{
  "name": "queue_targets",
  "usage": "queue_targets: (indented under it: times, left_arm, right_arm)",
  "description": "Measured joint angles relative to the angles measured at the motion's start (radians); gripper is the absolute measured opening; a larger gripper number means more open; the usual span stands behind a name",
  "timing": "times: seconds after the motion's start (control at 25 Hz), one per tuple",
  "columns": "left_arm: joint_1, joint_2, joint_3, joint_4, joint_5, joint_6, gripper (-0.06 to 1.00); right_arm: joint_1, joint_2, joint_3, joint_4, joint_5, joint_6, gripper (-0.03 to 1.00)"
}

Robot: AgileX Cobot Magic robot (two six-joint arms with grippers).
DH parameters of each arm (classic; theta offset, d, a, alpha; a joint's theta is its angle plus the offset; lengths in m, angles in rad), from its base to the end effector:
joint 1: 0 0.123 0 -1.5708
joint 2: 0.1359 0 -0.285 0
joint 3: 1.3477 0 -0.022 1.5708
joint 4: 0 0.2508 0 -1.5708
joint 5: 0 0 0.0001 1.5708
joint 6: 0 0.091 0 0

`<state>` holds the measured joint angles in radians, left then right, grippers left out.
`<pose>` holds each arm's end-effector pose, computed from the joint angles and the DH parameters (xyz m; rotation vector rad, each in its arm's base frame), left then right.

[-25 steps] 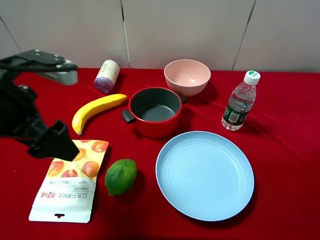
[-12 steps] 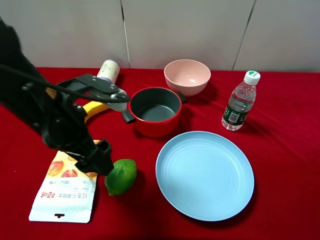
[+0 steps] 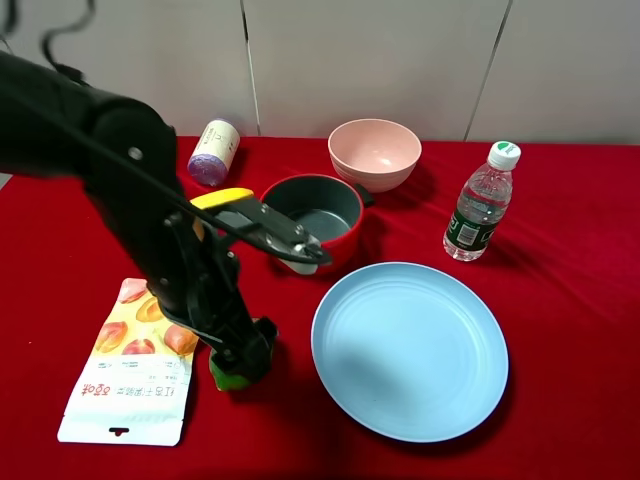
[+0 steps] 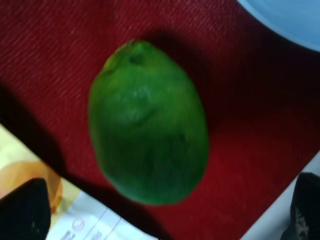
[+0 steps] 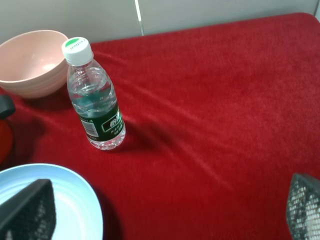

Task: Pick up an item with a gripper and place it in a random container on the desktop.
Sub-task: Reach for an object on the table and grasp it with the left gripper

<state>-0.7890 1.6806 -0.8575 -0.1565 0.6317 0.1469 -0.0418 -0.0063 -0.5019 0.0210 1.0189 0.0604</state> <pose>0.1974 -0.2108 0.1587 1.1834 2.7268 -0.2440 -0.0043 0.0018 0.2812 0.1013 1.9917 0.0369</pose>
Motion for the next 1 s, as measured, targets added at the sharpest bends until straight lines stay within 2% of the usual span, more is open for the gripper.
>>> queue_targets:
  times: [0.6,1.0]
  left_arm:
    - [-0.013,0.141,-0.002,0.012,-0.173,0.029,0.95]
    - [-0.013,0.189,-0.003,0.011,-0.196,0.031,0.95]
  right_arm:
    - [0.000,0.000,0.000,0.000,0.000,0.000,0.69]
    - [0.000,0.000,0.000,0.000,0.000,0.000,0.69]
